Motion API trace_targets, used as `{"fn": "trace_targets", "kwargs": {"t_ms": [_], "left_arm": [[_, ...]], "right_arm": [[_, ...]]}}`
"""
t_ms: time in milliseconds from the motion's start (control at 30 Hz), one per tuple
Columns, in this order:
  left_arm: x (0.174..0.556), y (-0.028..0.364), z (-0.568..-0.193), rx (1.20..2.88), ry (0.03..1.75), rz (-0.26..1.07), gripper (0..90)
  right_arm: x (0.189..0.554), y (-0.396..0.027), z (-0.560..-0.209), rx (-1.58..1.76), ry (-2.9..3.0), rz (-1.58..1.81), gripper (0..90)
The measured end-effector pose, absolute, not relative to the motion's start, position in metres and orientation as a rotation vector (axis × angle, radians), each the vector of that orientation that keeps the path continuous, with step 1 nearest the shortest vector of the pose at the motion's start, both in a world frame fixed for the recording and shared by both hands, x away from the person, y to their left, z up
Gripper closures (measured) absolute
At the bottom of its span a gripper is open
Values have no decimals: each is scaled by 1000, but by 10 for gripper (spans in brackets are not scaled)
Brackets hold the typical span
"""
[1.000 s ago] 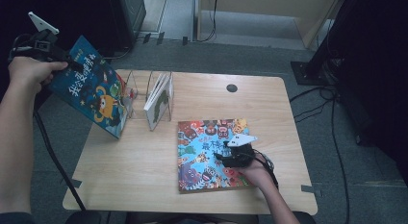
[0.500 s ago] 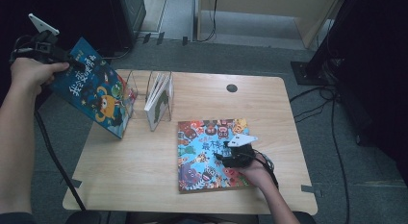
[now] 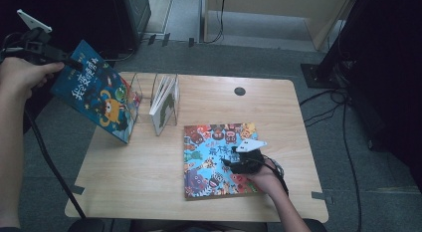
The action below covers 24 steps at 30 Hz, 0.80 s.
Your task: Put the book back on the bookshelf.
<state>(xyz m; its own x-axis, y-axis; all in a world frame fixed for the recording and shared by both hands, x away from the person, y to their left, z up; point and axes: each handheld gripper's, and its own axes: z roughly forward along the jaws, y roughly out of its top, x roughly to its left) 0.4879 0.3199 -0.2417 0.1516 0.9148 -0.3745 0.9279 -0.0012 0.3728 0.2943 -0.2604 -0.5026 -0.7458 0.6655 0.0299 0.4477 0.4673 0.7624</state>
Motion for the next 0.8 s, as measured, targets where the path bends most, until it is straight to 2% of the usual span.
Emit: {"fn": "trace_targets", "kwargs": {"t_ms": [100, 400, 567, 800], "left_arm": [[483, 327, -234, 1887, 1755, -46, 520], [457, 334, -194, 1865, 1708, 40, 523], [444, 320, -185, 1900, 1679, 92, 524], [434, 290, -197, 1943, 1622, 89, 529]], "right_arm": [[294, -260, -503, 952, 2447, 1150, 378], [295, -262, -502, 953, 2455, 1163, 378], [296, -265, -501, 965, 2465, 1182, 412], [298, -268, -500, 979, 2448, 1208, 428]]}}
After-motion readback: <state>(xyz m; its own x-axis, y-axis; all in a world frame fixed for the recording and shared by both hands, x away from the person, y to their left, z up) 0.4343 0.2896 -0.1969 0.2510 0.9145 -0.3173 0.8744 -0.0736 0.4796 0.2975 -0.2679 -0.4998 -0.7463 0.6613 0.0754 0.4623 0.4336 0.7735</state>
